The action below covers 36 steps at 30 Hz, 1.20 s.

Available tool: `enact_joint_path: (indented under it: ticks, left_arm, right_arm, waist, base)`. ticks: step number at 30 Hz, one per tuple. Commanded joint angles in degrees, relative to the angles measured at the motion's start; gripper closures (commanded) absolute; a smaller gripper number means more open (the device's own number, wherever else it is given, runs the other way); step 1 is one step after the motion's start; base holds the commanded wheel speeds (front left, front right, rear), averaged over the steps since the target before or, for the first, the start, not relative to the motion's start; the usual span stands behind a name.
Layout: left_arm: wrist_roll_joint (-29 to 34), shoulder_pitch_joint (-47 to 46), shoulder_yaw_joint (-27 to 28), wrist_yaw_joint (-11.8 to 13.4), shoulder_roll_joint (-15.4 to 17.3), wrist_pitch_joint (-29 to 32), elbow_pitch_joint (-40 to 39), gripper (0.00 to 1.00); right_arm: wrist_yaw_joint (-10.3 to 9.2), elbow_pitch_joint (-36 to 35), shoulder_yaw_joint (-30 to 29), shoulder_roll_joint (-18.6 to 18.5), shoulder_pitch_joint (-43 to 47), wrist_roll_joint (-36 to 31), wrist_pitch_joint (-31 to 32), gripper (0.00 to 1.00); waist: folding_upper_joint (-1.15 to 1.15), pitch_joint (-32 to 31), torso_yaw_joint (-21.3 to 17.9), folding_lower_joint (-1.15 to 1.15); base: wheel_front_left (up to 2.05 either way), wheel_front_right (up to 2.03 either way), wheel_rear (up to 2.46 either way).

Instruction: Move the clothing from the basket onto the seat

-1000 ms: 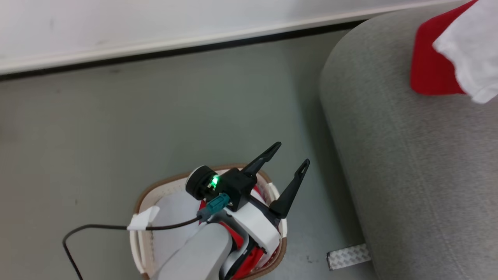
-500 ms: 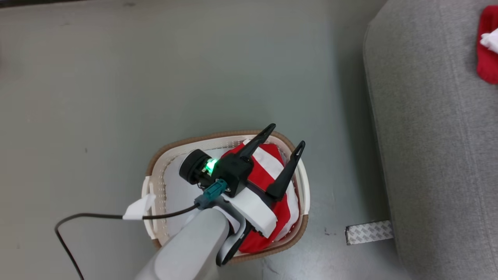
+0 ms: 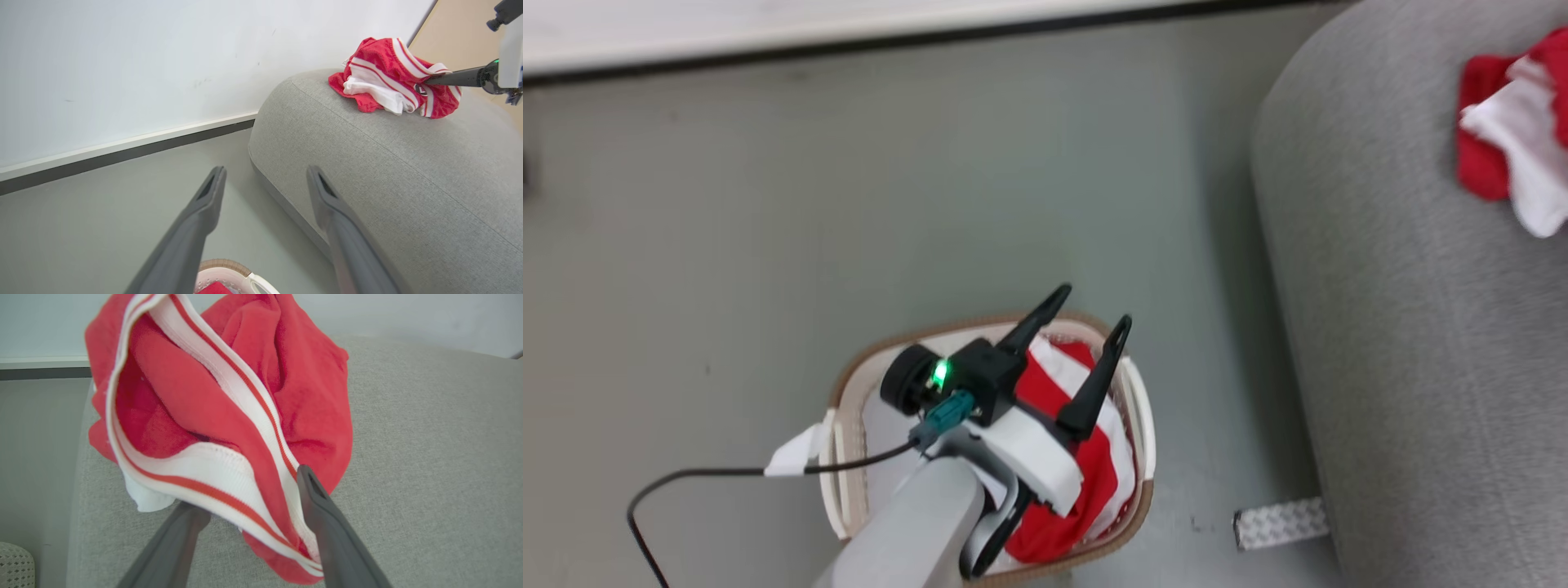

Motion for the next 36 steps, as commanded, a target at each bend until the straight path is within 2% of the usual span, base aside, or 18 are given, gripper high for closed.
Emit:
enact_joint_path:
  ticks: [1, 6, 10, 19, 24, 27, 32, 36]
  left_arm:
    - [-0.39, 1.32, 0.38, 0.22, 0.39, -0.03, 0.21, 0.0]
    - [-2.1, 5.29, 2.93, 1.44, 0.85, -0.03, 0.76, 0.0]
    - [-3.23, 8.3, 5.54, 2.3, 1.96, -0.03, -0.28, 0.0]
    - [-5.54, 14.26, 14.66, 5.92, 5.11, -0.03, -5.04, 0.0]
    - [-6.36, 18.7, 20.46, 7.78, 6.43, -0.03, -7.69, 0.0]
    - [-6.05, 21.15, 23.85, 8.43, 5.87, -0.03, -9.57, 0.0]
    - [-4.56, 25.46, 27.75, 8.42, 3.92, -0.03, -11.15, 0.0]
    - [-2.99, 28.49, 30.49, 6.72, 2.02, -0.03, -11.23, 0.0]
  right_arm:
    - [-0.12, -0.96, 1.2, -0.49, 1.19, 0.3, 0.29, 0.0]
    - [-0.13, -6.86, 8.09, -3.76, 4.02, 2.44, 2.34, 0.0]
    - [-0.13, -12.15, 11.32, -6.41, 5.0, 4.34, 0.62, 0.0]
    - [-0.12, -23.41, 9.31, -8.13, 9.34, 10.12, -12.82, 0.0]
    - [-0.12, -27.55, 6.29, -6.04, 15.5, 9.62, -18.32, 0.0]
    - [-0.12, -28.66, 3.26, -3.95, 20.64, 8.12, -19.35, 0.0]
    - [-0.12, -30.75, -6.9, 2.85, 30.15, 2.5, -19.69, 0.0]
    - [-0.12, -35.27, -16.25, 9.99, 38.84, -6.84, -19.72, 0.0]
  waist:
    - [0.0, -4.53, -1.49, -0.01]
    - [0.0, -13.13, -2.55, -0.01]
    - [0.0, -18.49, -2.9, -0.01]
    - [0.0, -24.86, -0.8, -0.01]
    - [0.0, -26.89, 1.02, -0.01]
    - [0.0, -27.99, 2.4, -0.01]
    - [0.0, -29.03, 4.12, -0.01]
    - [0.0, -29.66, 4.98, -0.01]
  base:
    - [0.0, 0.0, 0.0]
    - [0.0, 0.0, 0.0]
    - [0.0, 0.0, 0.0]
    - [0.0, 0.0, 0.0]
    - [0.0, 0.0, 0.0]
    - [0.0, 0.0, 0.0]
    - [0.0, 0.0, 0.0]
    - [0.0, 0.0, 0.0]
